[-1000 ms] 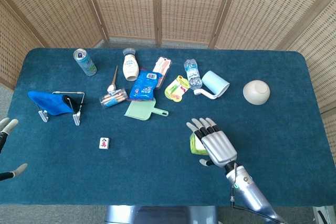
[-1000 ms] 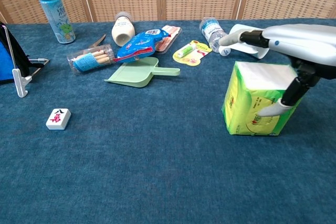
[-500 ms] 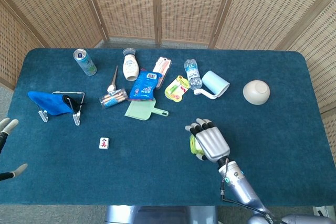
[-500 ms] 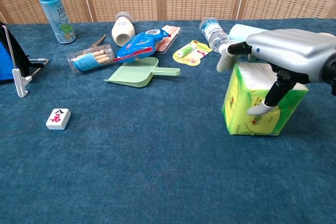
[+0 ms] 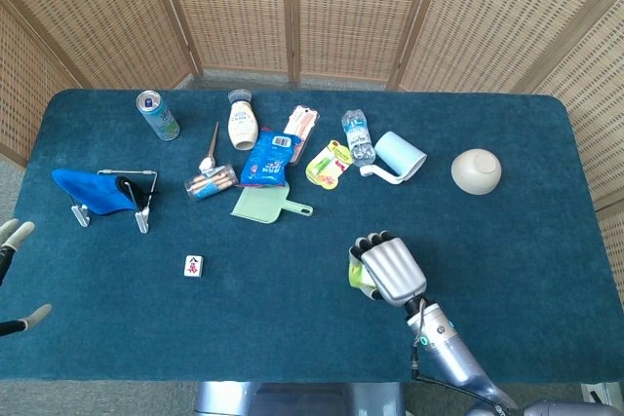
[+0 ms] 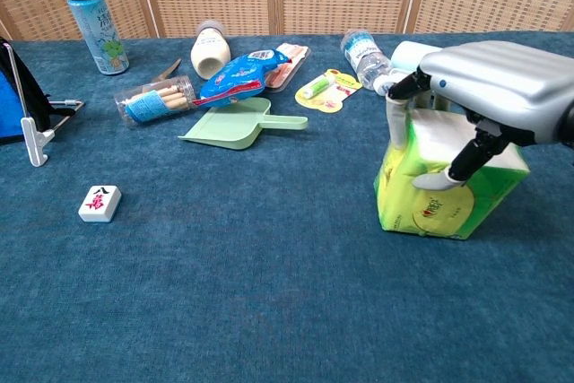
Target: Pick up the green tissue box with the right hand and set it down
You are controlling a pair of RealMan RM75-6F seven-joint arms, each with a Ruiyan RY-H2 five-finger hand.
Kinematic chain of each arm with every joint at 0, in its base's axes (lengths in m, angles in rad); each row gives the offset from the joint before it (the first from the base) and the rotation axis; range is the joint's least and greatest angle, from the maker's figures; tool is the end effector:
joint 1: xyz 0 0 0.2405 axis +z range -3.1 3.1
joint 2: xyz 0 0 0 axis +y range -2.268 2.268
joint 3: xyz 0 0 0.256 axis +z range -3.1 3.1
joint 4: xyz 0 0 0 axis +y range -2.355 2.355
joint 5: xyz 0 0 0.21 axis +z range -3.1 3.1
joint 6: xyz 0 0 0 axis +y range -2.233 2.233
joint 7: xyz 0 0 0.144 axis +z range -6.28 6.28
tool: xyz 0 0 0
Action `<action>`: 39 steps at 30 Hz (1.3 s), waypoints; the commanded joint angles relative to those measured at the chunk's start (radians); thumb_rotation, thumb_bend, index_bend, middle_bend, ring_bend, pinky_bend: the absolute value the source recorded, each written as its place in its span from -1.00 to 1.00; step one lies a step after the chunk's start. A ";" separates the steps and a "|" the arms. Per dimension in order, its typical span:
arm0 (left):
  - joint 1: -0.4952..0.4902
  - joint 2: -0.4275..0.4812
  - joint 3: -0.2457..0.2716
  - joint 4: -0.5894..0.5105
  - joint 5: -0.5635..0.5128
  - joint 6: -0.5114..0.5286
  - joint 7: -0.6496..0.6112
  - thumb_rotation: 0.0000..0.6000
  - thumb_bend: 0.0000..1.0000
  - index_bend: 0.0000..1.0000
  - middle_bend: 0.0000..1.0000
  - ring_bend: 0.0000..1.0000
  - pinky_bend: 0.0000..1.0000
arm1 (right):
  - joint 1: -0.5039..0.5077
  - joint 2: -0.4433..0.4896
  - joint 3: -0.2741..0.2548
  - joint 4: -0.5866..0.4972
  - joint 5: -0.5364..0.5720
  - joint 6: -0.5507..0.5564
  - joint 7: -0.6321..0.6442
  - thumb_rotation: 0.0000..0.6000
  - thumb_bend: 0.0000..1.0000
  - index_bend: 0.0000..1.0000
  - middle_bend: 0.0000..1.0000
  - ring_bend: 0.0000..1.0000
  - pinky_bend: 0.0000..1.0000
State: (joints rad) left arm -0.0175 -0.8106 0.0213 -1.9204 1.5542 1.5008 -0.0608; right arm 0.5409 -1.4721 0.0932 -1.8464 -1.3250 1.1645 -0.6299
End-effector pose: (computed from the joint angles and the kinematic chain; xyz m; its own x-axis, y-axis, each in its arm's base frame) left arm -0.2751 0.1440 0.2139 0.3410 0.0823 0.9364 0.9392 0.0129 -0.3431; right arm -0.1257 -0.2533 0.0103 0.4995 -0.1341 0.8559 -0.7898 -0.4766 0.3862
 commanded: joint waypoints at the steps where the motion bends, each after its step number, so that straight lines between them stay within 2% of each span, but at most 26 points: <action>1: -0.001 -0.001 -0.001 0.000 -0.004 -0.003 0.002 1.00 -0.84 -1.00 -1.00 -1.00 -1.00 | 0.007 -0.006 -0.008 0.029 -0.074 0.009 0.065 1.00 -0.49 0.06 0.01 -0.17 -0.15; 3: -0.002 -0.001 0.000 -0.002 -0.004 -0.004 0.003 1.00 -0.84 -1.00 -1.00 -1.00 -1.00 | 0.040 -0.030 -0.006 0.079 -0.273 0.054 0.221 1.00 -0.46 0.08 0.02 -0.16 -0.15; 5: 0.000 -0.001 0.001 -0.002 -0.002 -0.003 0.003 1.00 -0.84 -1.00 -1.00 -1.00 -1.00 | 0.057 -0.061 -0.011 0.185 -0.393 0.117 0.365 1.00 -0.45 0.10 0.04 -0.16 -0.15; 6: 0.000 -0.001 0.002 -0.002 -0.003 -0.002 0.002 1.00 -0.84 -1.00 -1.00 -1.00 -1.00 | 0.061 -0.079 -0.011 0.220 -0.414 0.138 0.425 1.00 -0.45 0.11 0.04 -0.16 -0.14; 8: 0.001 0.000 0.001 -0.003 -0.003 -0.001 0.001 1.00 -0.84 -1.00 -1.00 -1.00 -1.00 | 0.068 -0.114 -0.004 0.288 -0.426 0.170 0.533 1.00 -0.45 0.11 0.04 -0.16 -0.10; 11: 0.001 0.000 0.001 -0.002 -0.005 -0.002 -0.001 1.00 -0.84 -1.00 -1.00 -1.00 -1.00 | 0.075 -0.159 0.005 0.373 -0.423 0.189 0.632 1.00 -0.44 0.11 0.04 -0.16 -0.09; 18: 0.000 -0.004 -0.004 -0.005 -0.019 -0.001 0.011 1.00 -0.84 -1.00 -1.00 -1.00 -1.00 | 0.090 -0.216 -0.005 0.511 -0.389 0.148 0.709 1.00 -0.44 0.11 0.03 -0.19 -0.09; 24: -0.002 -0.005 -0.006 -0.004 -0.023 -0.006 0.012 1.00 -0.84 -1.00 -1.00 -1.00 -1.00 | 0.081 -0.234 -0.020 0.575 -0.375 0.146 0.744 1.00 -0.44 0.10 0.02 -0.22 -0.09; 26: -0.003 -0.005 -0.004 -0.005 -0.021 -0.008 0.012 1.00 -0.84 -1.00 -1.00 -1.00 -1.00 | 0.078 -0.227 -0.026 0.582 -0.376 0.147 0.750 1.00 -0.51 -0.04 -0.03 -0.25 -0.09; 27: -0.003 -0.004 -0.004 -0.005 -0.020 -0.009 0.012 1.00 -0.84 -1.00 -1.00 -1.00 -1.00 | 0.075 -0.220 -0.030 0.583 -0.374 0.144 0.751 1.00 -0.55 -0.17 -0.07 -0.28 -0.10; 29: -0.002 -0.004 -0.004 -0.005 -0.019 -0.007 0.010 1.00 -0.84 -1.00 -1.00 -1.00 -1.00 | 0.073 -0.205 -0.037 0.577 -0.367 0.131 0.747 1.00 -0.59 -0.55 -0.25 -0.41 -0.15; 31: 0.001 -0.001 -0.004 -0.005 -0.019 -0.001 0.003 1.00 -0.84 -1.00 -1.00 -1.00 -1.00 | 0.065 -0.150 -0.055 0.548 -0.354 0.103 0.739 1.00 -0.61 -0.77 -0.41 -0.52 -0.23; 35: 0.002 0.001 -0.005 -0.003 -0.020 0.001 -0.006 1.00 -0.85 -1.00 -1.00 -1.00 -1.00 | 0.047 -0.040 -0.103 0.471 -0.367 0.085 0.748 1.00 -0.68 -0.97 -0.69 -0.74 -0.42; 39: 0.001 0.001 -0.001 -0.006 -0.010 -0.003 0.000 1.00 -0.84 -1.00 -1.00 -1.00 -1.00 | 0.032 0.013 -0.129 0.435 -0.379 0.086 0.742 1.00 -0.72 -1.00 -0.90 -0.92 -0.54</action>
State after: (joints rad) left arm -0.0166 -0.8096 0.0193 -1.9259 1.5429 1.4985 -0.0616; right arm 0.5836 -1.4787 -0.0191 -1.3925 -1.6974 1.2545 0.1140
